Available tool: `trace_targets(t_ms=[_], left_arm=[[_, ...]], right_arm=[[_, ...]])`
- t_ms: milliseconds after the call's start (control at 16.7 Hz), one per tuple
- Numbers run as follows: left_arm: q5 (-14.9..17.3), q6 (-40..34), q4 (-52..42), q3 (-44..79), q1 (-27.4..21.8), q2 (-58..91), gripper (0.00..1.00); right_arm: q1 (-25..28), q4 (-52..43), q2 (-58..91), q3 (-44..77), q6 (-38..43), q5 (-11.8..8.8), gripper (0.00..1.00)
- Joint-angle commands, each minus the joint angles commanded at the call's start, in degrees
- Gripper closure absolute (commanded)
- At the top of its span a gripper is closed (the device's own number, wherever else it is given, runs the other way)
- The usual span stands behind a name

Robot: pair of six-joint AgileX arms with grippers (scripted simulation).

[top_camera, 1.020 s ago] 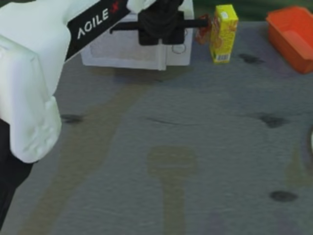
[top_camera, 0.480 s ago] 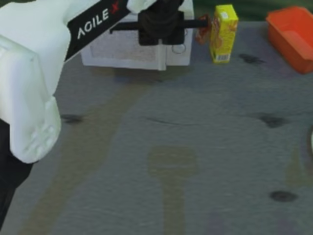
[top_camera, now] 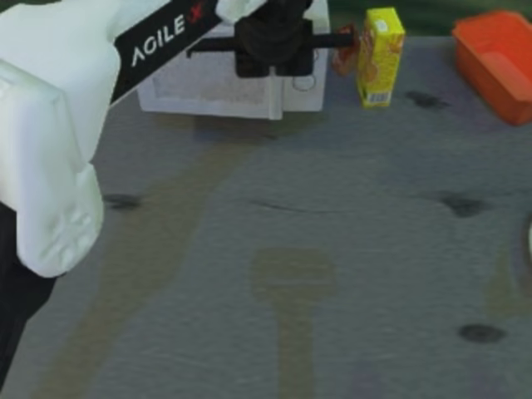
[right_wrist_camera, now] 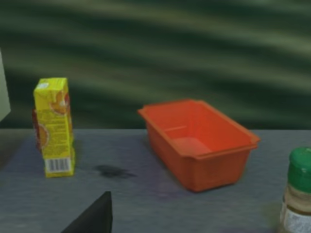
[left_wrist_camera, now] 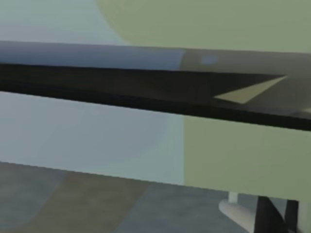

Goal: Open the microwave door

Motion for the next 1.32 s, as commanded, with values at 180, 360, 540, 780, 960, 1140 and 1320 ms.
trace_targets(t_ms=[180, 360, 540, 780, 960, 1140, 1320], left_arm=[[0.00, 0.00, 0.00, 0.00, 0.00, 0.00, 1.00], [0.00, 0.00, 0.00, 0.00, 0.00, 0.00, 1.00], [0.42, -0.15, 0.30, -0.05, -0.29, 0.01, 1.00], [1.23, 2.56, 3.60, -6.32, 0.16, -3.84, 1.00], [2.21, 4.78, 6.10, -11.29, 0.32, -6.47, 1.00], [2.33, 5.07, 6.39, -11.81, 0.33, -6.79, 1.00], [2.33, 5.07, 6.39, -11.81, 0.33, -6.79, 1.00]], right_arm=[[0.00, 0.00, 0.00, 0.00, 0.00, 0.00, 0.00], [0.00, 0.00, 0.00, 0.00, 0.00, 0.00, 0.00], [0.00, 0.00, 0.00, 0.00, 0.00, 0.00, 0.00], [0.00, 0.00, 0.00, 0.00, 0.00, 0.00, 0.00], [0.00, 0.00, 0.00, 0.00, 0.00, 0.00, 0.00], [0.00, 0.00, 0.00, 0.00, 0.00, 0.00, 0.00], [0.00, 0.00, 0.00, 0.00, 0.00, 0.00, 0.00]])
